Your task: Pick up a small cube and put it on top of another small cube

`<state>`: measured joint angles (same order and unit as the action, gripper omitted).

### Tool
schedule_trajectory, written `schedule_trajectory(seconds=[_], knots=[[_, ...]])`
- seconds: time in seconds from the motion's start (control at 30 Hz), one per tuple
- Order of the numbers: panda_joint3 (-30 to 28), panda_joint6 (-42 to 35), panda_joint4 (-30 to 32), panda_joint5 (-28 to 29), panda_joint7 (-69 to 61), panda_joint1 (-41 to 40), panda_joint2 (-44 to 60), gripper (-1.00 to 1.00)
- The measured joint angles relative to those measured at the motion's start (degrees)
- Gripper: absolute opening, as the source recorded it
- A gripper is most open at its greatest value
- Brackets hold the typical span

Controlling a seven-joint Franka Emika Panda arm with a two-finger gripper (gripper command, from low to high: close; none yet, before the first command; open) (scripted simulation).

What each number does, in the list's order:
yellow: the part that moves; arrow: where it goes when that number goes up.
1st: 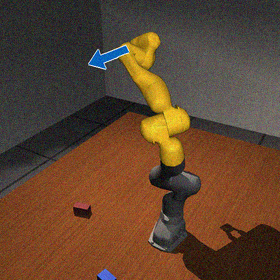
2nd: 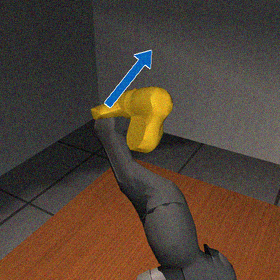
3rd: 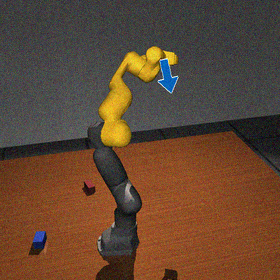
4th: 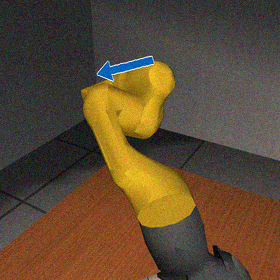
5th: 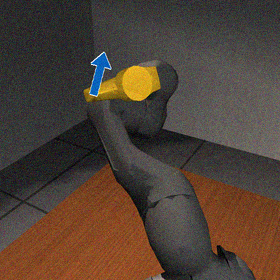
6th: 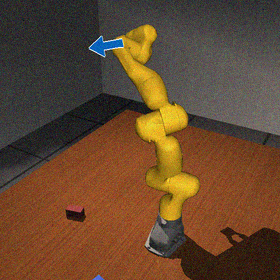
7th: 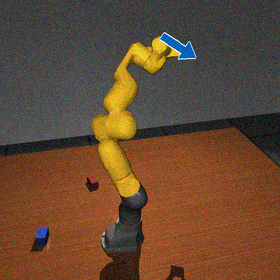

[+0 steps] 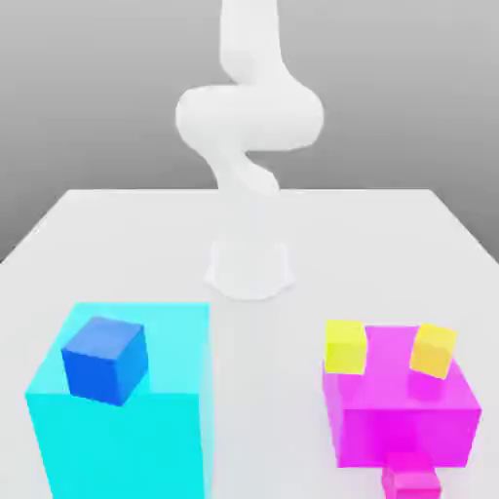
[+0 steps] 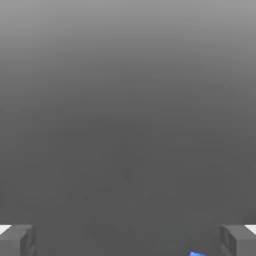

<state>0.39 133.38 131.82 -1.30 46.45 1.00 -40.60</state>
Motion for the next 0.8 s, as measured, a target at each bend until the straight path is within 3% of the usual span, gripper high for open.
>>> schedule_trajectory(seconds=[0.43, 0.8], knots=[[4.8, 8.3, 0.2, -3.7, 5.5, 4.0, 27.3, 0.00], [7.5, 15.1, 0.4, 1.9, 16.3, 9.0, 50.3, 0.00]])
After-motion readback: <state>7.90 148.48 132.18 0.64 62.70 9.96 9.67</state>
